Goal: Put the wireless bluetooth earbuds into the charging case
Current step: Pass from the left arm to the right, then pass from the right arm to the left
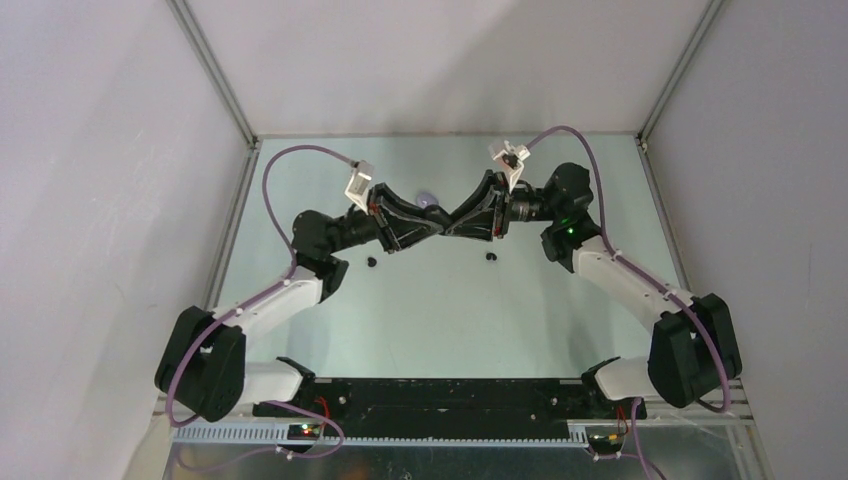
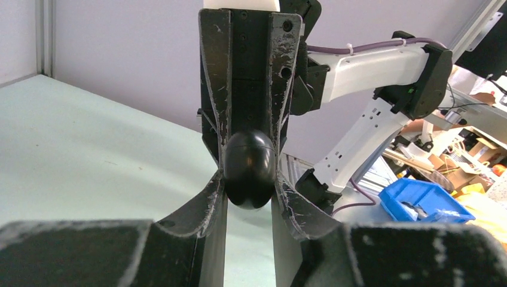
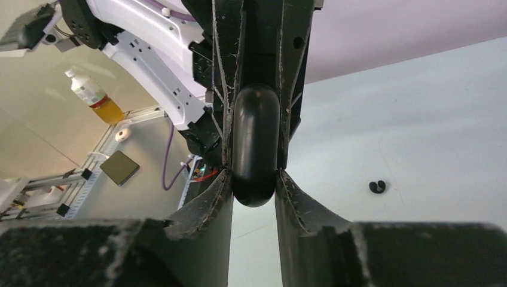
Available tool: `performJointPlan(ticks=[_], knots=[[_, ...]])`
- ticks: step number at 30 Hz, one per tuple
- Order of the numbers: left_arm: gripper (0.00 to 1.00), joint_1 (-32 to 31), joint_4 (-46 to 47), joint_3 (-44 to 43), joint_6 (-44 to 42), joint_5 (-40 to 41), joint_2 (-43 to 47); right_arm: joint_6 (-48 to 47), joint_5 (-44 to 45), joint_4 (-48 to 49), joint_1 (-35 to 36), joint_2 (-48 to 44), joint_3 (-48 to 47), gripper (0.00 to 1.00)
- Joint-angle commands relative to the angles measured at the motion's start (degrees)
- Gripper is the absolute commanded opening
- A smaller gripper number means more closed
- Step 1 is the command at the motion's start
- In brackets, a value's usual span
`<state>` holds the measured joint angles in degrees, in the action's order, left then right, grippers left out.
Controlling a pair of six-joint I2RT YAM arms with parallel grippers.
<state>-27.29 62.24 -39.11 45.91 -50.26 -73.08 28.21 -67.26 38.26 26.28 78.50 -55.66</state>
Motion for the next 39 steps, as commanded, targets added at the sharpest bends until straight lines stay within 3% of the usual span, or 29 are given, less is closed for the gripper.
performJointPlan(ticks=[1, 4, 12, 14, 18, 22, 27, 30, 33, 35, 39], knots=[[0.19, -0.3, -1.0, -1.0, -2.9, 0.4, -0.1, -5.6, 0.9, -3.3, 0.8, -3.3, -0.3, 0.28], [0.23, -0.3, -1.8, -1.0, -3.3, 0.4, -0.1, -8.0, 1.0, -5.5, 1.0, -3.9, -0.3, 0.17], [0.36, -0.3, -2.3, -1.1, -3.8, 0.4, 0.2, -12.6, 1.4, -12.2, 0.2, -5.8, -1.6, 0.11], [0.44, -0.3, -2.4, -1.3, -3.6, 0.3, 0.3, -12.9, 1.2, -12.8, -0.1, -6.3, -1.7, 0.11], [0.73, -0.1, -2.4, -1.4, -3.2, 0.4, 0.4, -13.7, 0.5, -13.9, -0.4, -7.2, -1.7, 0.11], [0.83, 0.0, -2.5, -1.6, -3.3, 0.3, 0.4, -14.0, 0.2, -14.6, -0.3, -7.6, -1.7, 0.11], [0.86, 0.4, -10.6, -3.4, -8.2, -1.6, 1.0, -17.6, 0.2, -20.6, -0.5, -7.8, -3.9, 0.11], [0.87, 0.4, -20.6, -5.3, -18.9, -5.1, 1.3, -23.5, 2.4, -29.5, -0.6, -8.0, -7.7, 0.11], [0.86, 0.1, -36.4, -7.3, -32.8, -6.9, 1.9, -30.5, 4.7, -39.6, -0.5, -8.1, -10.2, 0.11], [0.86, 0.1, -40.2, -8.0, -36.2, -7.5, 2.1, -32.6, 6.1, -42.5, -0.5, -8.3, -10.8, 0.11], [0.81, -0.1, -38.7, -8.1, -35.6, -9.7, 2.2, -35.0, 7.1, -46.3, 0.3, -7.3, -10.9, 0.10]])
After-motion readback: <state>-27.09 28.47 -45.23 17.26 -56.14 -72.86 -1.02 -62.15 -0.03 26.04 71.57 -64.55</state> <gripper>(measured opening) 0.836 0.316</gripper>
